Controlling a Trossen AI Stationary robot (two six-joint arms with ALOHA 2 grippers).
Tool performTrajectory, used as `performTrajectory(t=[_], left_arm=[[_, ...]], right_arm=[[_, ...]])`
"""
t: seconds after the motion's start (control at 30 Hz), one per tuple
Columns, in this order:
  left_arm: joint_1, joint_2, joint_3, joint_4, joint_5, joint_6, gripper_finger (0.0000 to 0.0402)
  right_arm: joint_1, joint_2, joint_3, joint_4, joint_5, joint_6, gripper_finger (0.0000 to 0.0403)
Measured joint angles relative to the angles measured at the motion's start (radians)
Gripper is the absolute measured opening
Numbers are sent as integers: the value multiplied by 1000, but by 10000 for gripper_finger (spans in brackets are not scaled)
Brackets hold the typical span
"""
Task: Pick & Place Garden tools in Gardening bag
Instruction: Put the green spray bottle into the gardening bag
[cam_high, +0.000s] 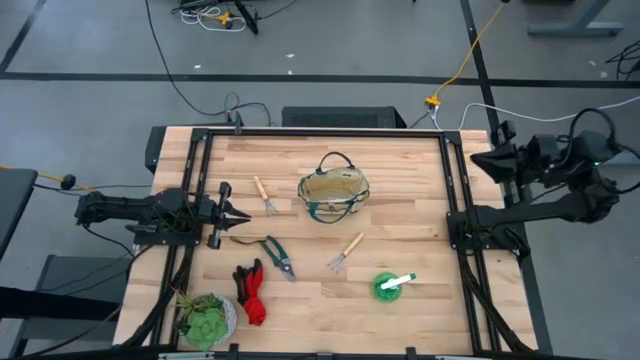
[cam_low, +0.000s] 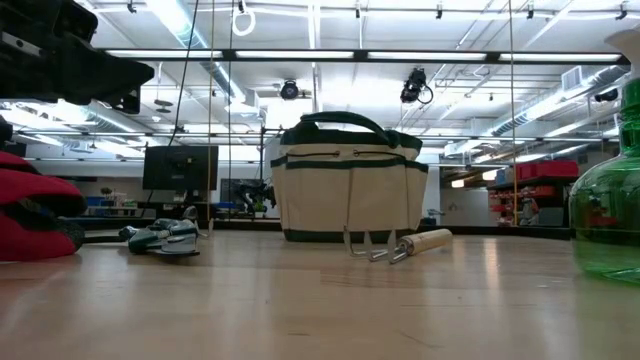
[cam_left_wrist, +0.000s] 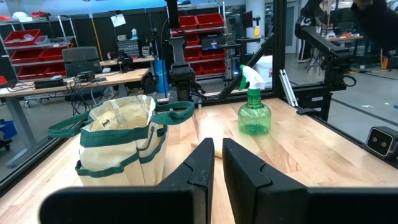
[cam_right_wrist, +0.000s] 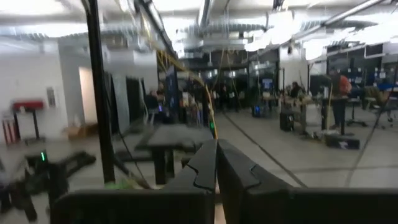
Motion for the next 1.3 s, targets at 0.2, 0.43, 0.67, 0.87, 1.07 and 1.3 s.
performTrajectory(t=[0.2, 0.43, 0.67, 0.87, 1.07, 1.3], left_arm=[[0, 0, 0, 0, 0, 0, 42], [0, 0, 0, 0, 0, 0, 42], [0, 0, 0, 0, 0, 0, 42], [0, 0, 0, 0, 0, 0, 41], [0, 0, 0, 0, 0, 0, 42], [0, 0, 0, 0, 0, 0, 42]], right_arm=[[0, 32, 0, -100, -1, -61, 16], [0, 91, 0, -164, -11, -97, 16], [0, 153, -1, -211, -11, -138, 16], [0, 207, -1, -217, -11, -142, 16], [0, 253, -1, -216, -11, -142, 16], [0, 295, -1, -215, -11, -140, 16]])
